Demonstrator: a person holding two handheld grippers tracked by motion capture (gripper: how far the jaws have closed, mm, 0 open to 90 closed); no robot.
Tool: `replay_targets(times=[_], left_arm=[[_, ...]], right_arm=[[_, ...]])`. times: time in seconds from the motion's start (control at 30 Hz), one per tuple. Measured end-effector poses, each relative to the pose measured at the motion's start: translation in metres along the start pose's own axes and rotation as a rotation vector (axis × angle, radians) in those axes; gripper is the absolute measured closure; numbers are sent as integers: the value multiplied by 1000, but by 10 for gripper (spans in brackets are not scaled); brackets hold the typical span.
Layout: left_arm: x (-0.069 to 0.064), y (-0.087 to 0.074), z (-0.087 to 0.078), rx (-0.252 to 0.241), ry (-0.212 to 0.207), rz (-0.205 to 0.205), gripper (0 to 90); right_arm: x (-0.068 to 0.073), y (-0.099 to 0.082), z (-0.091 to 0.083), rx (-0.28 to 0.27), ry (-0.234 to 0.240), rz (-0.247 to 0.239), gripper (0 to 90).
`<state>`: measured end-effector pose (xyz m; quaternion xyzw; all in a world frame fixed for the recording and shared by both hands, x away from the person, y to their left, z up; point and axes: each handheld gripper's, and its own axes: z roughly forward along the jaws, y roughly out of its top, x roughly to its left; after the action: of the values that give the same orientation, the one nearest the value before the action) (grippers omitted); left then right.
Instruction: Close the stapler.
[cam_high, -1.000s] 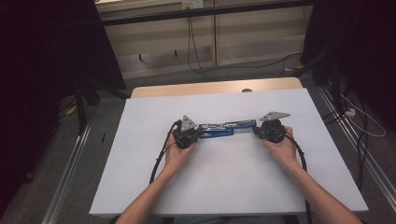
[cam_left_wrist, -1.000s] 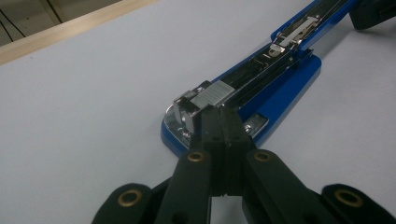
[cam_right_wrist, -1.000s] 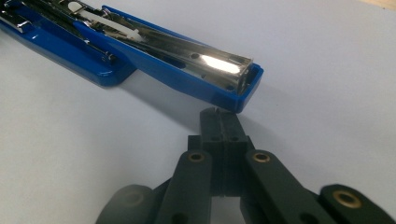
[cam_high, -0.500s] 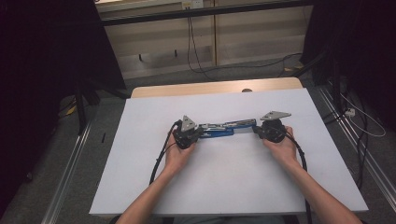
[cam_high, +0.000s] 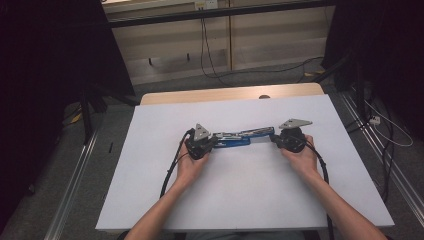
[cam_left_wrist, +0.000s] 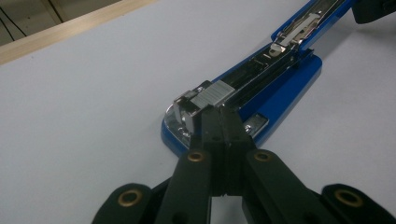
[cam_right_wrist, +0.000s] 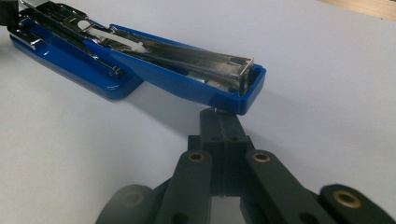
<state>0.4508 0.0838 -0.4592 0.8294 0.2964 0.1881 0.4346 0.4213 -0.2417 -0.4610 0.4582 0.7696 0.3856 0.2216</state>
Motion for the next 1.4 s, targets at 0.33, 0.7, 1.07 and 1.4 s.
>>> replay_targets(times=[0.33, 0.7, 1.07, 1.4], left_arm=[[0, 0, 0, -3, -1, -4, 900], [0, 0, 0, -3, 0, -5, 900], [0, 0, 0, -1, 2, -6, 900], [-3, 0, -1, 3, -14, -13, 823]], right_arm=[[0, 2, -2, -15, 8, -4, 900], [1, 4, -4, -41, 3, -6, 900], [2, 3, -5, -57, 25, 12, 900], [5, 4, -5, -76, 32, 40, 742]])
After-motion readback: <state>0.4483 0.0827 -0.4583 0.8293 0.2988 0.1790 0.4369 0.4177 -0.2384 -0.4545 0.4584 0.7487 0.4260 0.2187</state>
